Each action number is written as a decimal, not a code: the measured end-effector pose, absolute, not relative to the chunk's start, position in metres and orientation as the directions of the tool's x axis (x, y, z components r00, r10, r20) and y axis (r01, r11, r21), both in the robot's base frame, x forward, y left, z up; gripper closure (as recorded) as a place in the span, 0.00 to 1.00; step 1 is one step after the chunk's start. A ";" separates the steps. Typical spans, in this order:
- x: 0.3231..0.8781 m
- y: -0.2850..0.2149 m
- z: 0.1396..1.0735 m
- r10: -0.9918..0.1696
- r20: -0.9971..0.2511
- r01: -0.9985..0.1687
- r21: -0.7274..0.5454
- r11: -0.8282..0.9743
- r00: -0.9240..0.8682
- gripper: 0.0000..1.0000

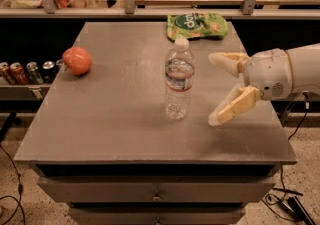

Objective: Move water bottle near green rice chip bag

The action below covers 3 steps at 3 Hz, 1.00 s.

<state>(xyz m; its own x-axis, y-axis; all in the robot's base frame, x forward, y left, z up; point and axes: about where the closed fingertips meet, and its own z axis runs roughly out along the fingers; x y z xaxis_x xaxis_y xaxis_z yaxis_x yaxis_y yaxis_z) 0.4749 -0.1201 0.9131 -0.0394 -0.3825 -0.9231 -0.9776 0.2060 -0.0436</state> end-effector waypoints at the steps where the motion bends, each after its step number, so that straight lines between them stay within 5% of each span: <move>1: 0.481 -0.104 0.919 -0.283 -0.959 -0.982 -0.036 0.187 -0.019 0.00; 3: 0.485 -0.070 0.925 -0.153 -0.988 -0.994 -0.015 0.107 -0.002 0.00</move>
Offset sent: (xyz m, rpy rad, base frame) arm 0.0127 0.0447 0.0168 0.2803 -0.0168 0.0987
